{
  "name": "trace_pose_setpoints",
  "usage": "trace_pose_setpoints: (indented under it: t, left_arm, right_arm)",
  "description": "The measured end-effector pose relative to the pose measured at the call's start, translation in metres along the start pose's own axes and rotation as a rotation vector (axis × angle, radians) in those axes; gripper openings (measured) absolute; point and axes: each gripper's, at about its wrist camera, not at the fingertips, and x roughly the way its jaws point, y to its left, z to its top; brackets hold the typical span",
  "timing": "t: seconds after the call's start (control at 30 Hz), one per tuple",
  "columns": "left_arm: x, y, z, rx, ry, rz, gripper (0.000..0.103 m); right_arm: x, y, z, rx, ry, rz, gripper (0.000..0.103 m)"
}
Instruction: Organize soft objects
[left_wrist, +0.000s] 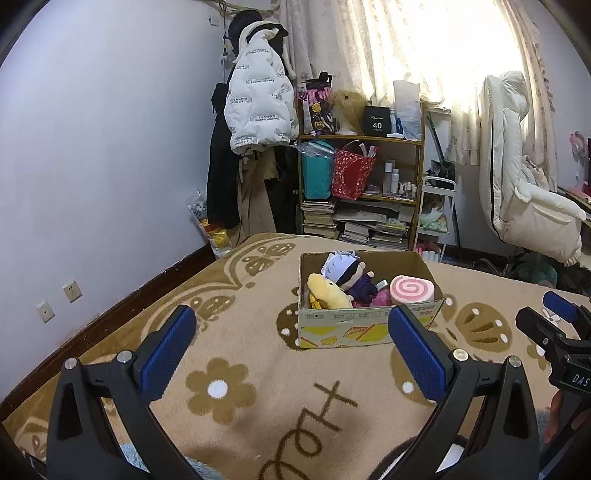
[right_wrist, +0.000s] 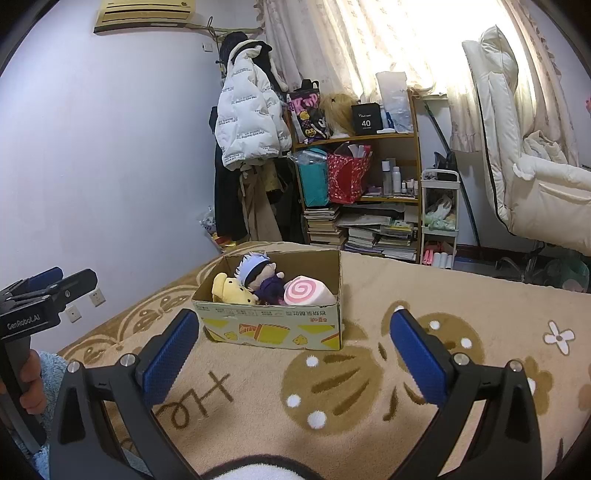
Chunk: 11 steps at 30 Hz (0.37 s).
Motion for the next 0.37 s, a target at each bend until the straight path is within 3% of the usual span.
trace_pose_setpoints:
  t: [0.37]
  left_arm:
    - [-0.0006,0.0006,0.0004,0.003,-0.001,0.000,0.103]
  right_arm:
    - [0.0000,0.0002,-0.0006,0.000,-0.001,-0.002,0.103]
